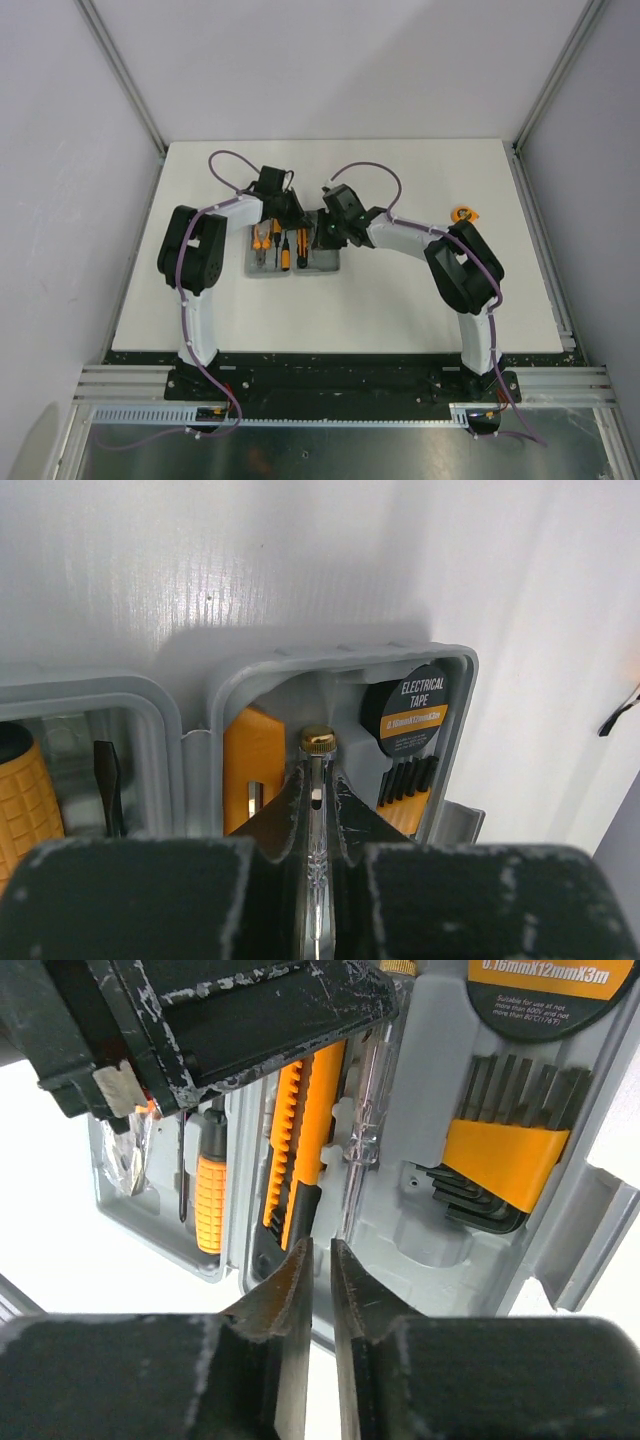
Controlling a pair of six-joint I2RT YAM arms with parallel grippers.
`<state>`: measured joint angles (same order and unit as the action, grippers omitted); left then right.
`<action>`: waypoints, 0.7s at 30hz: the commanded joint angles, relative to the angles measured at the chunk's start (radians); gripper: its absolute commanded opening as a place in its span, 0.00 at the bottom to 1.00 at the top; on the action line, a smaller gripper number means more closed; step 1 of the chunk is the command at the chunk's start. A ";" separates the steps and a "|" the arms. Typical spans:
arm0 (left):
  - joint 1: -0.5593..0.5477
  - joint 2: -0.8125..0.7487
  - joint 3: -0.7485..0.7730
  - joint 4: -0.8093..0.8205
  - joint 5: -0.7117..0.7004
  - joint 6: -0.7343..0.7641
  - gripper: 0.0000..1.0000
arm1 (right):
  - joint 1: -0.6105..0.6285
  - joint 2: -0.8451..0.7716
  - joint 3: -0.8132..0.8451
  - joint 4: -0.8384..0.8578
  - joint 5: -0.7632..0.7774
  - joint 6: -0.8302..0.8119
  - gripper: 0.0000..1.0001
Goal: Pack the tool kit
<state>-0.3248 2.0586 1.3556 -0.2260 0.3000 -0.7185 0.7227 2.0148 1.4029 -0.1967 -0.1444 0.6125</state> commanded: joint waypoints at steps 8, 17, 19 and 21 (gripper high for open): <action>-0.022 0.029 -0.043 -0.143 -0.042 0.024 0.00 | 0.038 0.027 0.116 -0.161 0.066 -0.027 0.08; -0.023 0.037 -0.041 -0.144 -0.043 0.023 0.00 | 0.058 0.044 0.106 -0.190 0.099 -0.009 0.15; -0.023 0.038 -0.042 -0.143 -0.042 0.023 0.00 | 0.059 0.048 0.108 -0.189 0.104 -0.010 0.14; -0.021 0.038 -0.043 -0.142 -0.043 0.024 0.00 | 0.058 0.053 0.110 -0.190 0.105 -0.011 0.13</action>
<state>-0.3252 2.0586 1.3556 -0.2264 0.3000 -0.7189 0.7773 2.0552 1.4834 -0.3786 -0.0673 0.6018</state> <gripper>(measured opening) 0.090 0.140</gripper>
